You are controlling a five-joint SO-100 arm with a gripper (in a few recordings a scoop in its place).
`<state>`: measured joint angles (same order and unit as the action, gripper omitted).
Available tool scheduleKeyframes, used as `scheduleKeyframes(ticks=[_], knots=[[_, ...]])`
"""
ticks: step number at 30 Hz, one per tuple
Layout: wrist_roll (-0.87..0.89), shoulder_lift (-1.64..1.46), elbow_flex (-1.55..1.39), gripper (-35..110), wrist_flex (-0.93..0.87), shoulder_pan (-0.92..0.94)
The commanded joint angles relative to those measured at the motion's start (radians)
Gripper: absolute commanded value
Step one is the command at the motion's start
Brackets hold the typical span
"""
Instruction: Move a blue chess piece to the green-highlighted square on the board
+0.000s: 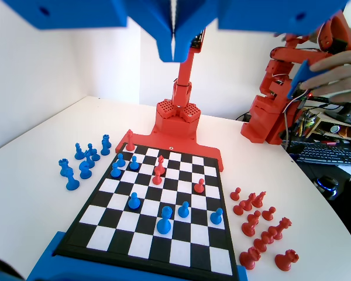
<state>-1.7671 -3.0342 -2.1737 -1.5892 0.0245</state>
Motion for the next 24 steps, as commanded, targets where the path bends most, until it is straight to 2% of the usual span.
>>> scheduleKeyframes(ticks=[1, 16, 24], knots=[[-0.009, -0.018, -0.006, 1, 0.017, 0.008], [-0.012, -0.018, -0.006, 1, 0.017, -0.002], [-0.078, 0.048, 0.083, 1, -0.021, -0.051]])
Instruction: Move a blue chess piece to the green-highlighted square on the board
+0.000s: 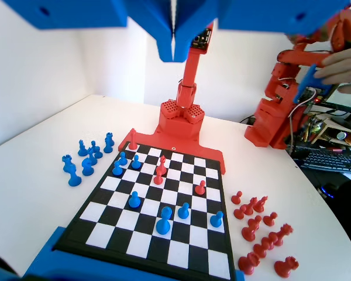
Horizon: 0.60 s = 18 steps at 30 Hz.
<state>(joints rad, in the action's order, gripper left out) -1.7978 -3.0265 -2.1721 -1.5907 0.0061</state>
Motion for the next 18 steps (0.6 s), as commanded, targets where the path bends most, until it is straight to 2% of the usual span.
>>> scheduleKeyframes(ticks=[1, 8, 11, 16, 18], knots=[[-0.069, 0.066, 0.115, 1, -0.038, -0.046], [-0.307, 0.255, 0.278, 1, -0.147, -0.101], [-0.485, 0.331, 0.311, 1, -0.147, -0.084], [-0.67, 0.508, 0.367, 1, -0.158, -0.055], [-0.689, 0.586, 0.394, 1, -0.16, -0.052]])
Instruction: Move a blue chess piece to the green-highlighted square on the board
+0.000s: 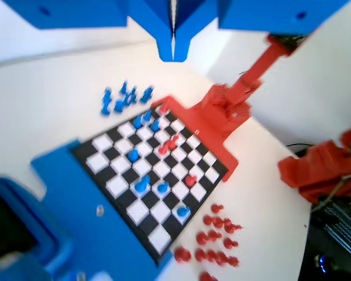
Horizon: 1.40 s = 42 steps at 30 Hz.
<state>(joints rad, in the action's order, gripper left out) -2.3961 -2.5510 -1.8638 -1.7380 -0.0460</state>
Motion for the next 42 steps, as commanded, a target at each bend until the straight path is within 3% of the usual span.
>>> scheduleKeyframes(ticks=[1, 17, 30, 42], knots=[[-0.123, 0.15, 0.1, 1, -0.02, 0.009], [-0.334, 0.503, 0.074, 12, 0.005, 0.146], [-0.255, 0.58, -0.295, 14, 0.449, 0.164], [-0.193, 0.592, -0.472, 14, 0.609, 0.117]])
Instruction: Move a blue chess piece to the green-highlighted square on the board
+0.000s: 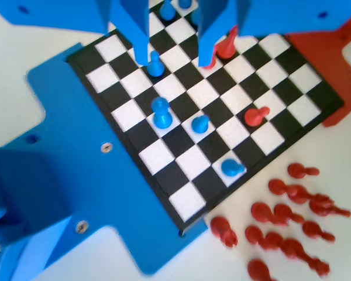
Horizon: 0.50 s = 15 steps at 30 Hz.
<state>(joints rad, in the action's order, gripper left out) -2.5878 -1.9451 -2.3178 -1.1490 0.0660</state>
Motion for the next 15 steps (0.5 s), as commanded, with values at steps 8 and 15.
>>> scheduleKeyframes(ticks=[8, 15], knots=[[0.002, 0.009, -0.092, 14, 0.124, 0.008], [-0.015, 0.041, -0.129, 14, 0.187, 0.025]])
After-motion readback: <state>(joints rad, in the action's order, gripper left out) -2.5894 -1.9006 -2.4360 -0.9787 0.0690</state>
